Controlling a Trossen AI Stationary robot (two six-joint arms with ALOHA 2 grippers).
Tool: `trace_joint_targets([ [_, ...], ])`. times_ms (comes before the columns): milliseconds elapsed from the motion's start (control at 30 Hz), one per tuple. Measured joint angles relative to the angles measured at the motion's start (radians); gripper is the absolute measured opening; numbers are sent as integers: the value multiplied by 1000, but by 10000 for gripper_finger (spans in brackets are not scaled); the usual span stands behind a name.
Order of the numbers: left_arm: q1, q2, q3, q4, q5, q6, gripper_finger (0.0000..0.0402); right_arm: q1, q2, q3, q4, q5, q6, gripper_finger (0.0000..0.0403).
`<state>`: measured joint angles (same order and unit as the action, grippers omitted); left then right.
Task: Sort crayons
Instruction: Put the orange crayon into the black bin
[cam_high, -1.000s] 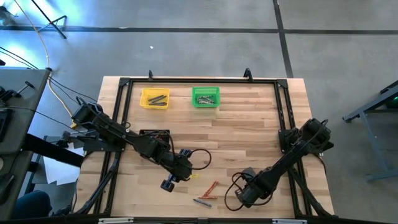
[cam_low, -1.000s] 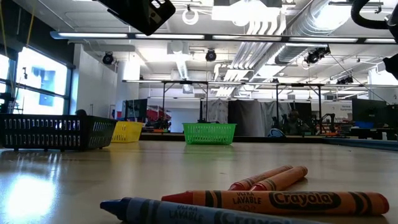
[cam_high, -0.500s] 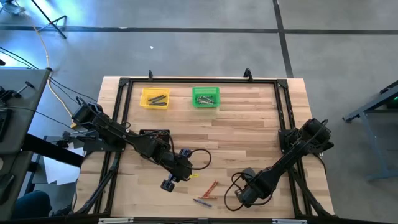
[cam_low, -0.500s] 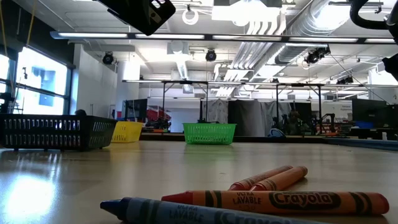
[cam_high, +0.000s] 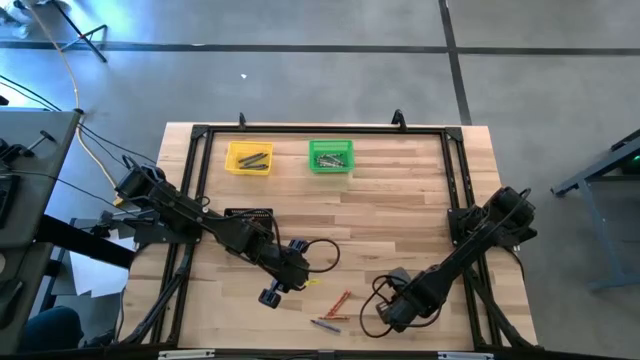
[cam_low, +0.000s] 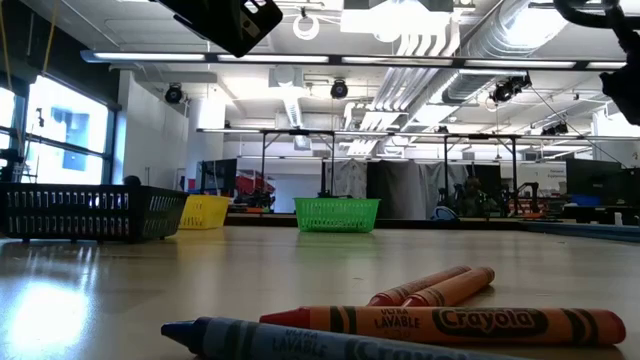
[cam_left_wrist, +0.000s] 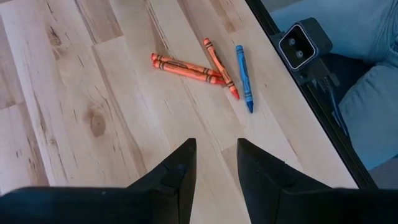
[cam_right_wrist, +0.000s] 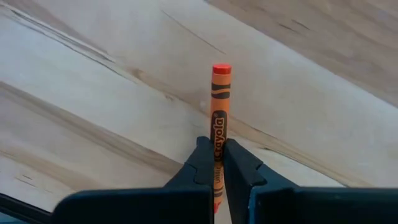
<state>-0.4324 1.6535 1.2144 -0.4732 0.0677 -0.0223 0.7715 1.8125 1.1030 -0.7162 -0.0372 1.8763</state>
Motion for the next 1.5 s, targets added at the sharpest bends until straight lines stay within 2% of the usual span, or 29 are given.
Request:
trace_joint_targets([
  [167,0,0,0,3,-1,0,104,-1,-7,0,0,8,-18,1],
  [300,0,0,0,18,-24,0,104,-10,-42,0,-2,103,-61,0],
  [467,2,0,0,75,-131,0,104,-37,-142,1,-5,374,-189,0],
  [600,13,0,0,161,-292,0,104,-47,-233,1,-2,616,-341,0],
  [733,23,0,0,308,-475,25,104,-50,-313,2,2,835,-521,0],
  [867,42,0,0,500,-582,123,104,-51,-366,3,12,1000,-688,0],
  [1033,83,0,1,696,-594,199,104,-54,-385,3,67,1111,-887,0],
  [1200,130,0,1,769,-573,216,104,-54,-386,3,115,1164,-1014,0],
  [1367,157,0,1,771,-464,200,104,-54,-386,3,122,1199,-1049,0],
  [1500,158,0,1,777,-457,226,104,-54,-386,3,122,1200,-1050,0],
])
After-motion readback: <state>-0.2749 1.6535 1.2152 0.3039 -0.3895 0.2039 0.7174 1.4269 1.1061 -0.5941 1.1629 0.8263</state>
